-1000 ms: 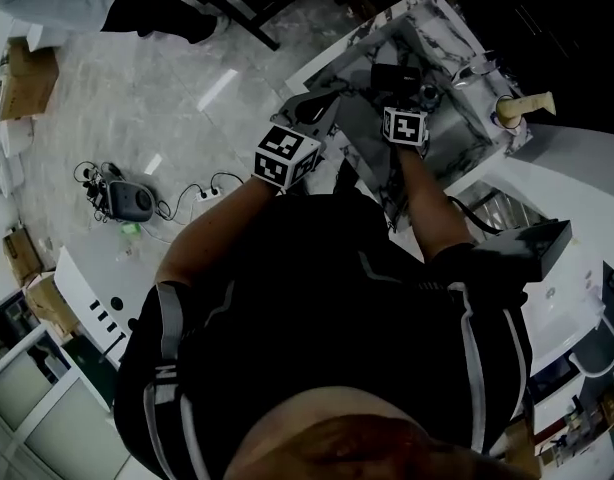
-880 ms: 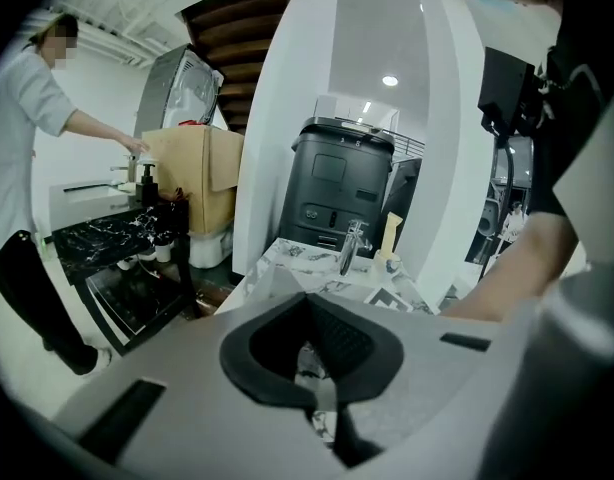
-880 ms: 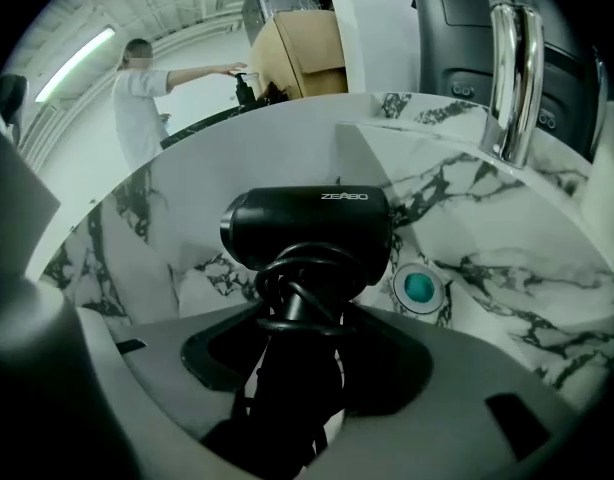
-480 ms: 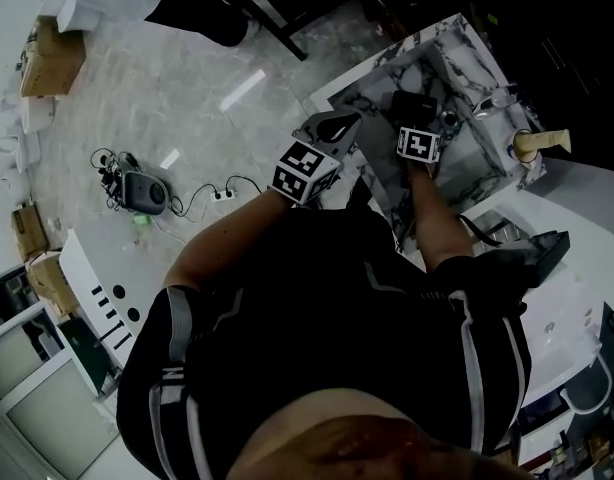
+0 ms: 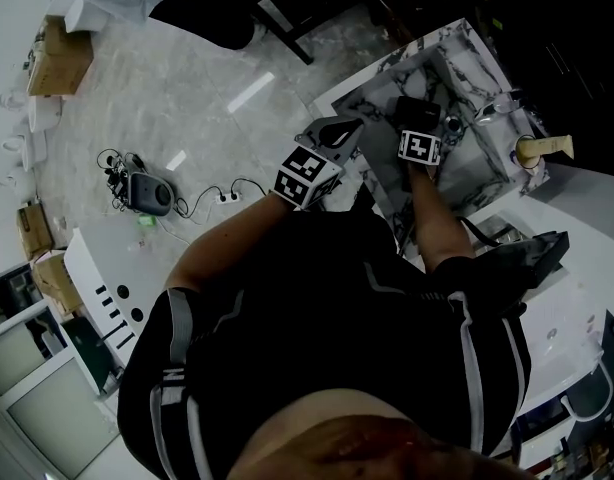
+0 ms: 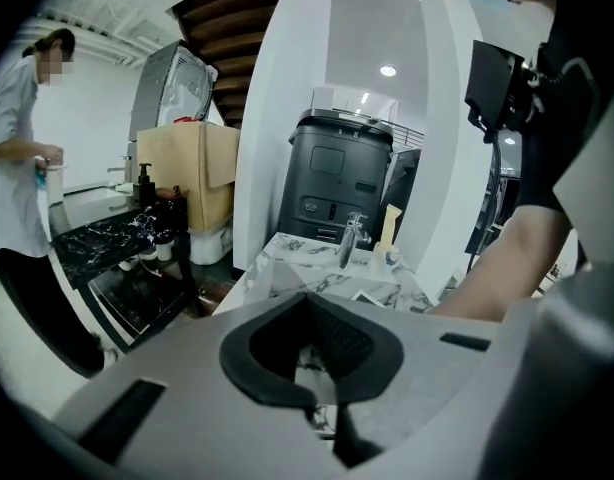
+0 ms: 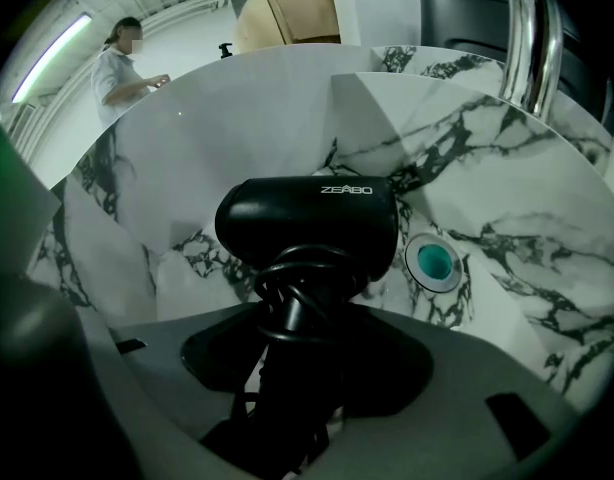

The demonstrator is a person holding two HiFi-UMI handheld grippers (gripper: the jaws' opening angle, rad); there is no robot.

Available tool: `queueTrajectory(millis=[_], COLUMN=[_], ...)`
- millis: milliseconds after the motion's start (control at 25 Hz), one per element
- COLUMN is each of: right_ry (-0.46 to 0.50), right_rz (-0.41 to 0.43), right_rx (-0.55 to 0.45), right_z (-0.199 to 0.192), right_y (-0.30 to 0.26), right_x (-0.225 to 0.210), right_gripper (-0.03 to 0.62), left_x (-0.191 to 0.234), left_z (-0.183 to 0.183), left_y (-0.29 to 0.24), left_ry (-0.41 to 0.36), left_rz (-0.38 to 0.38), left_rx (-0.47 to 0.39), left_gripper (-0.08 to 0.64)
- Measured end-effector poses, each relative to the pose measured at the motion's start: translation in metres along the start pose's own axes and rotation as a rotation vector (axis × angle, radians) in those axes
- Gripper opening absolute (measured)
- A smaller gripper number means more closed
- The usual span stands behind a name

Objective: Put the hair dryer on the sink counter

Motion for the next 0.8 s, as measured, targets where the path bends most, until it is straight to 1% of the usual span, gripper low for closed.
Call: queueTrajectory(millis=[160, 400, 560, 640, 760, 800], right_ry=[0.012, 0.024, 0.013, 0.015, 0.024, 0.020], right_rz=[-0.004, -0.006, 0.027, 0.021, -0.008, 0.002], right_rx=[0.020, 0.030, 0.033, 0.042, 0.029, 0.018], right_z=[0.000, 0.001, 0.003, 0.001, 0.002, 0.004], right_y=[-0.001, 0.002, 0.006, 0.007, 0.015, 0.017], right_x=[0.001, 0.003, 0.005, 0.003, 0.000, 0.001], right_gripper=[0.247, 0.249, 0.252, 0.261, 0.264, 0.264], left_x=[0.001, 0.001, -0.001, -0.003, -0.004, -0.004], left_z=[0.003, 0.002, 0.000, 0.001, 0.005, 0.004], left_y=[0.001, 0.005, 0.008, 0.011, 0.014, 0.015], left_ry=[-0.010, -0.027, -0.031, -0.043, -0.052, -0.050], left_rz=[0.012, -0.002, -0.019, -0.023, -0.024, -0.028], left_rx=[0.005, 0.007, 0.007, 0.008, 0.002, -0.001], left_gripper=[0.002, 0.002, 0.002, 0.002, 0.002, 0.002])
Point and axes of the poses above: the fingertips, and each gripper's own axes: y backward along the fingers, x to its left, z out of its top, the point moved 6 cm from there along y, backward along the fingers
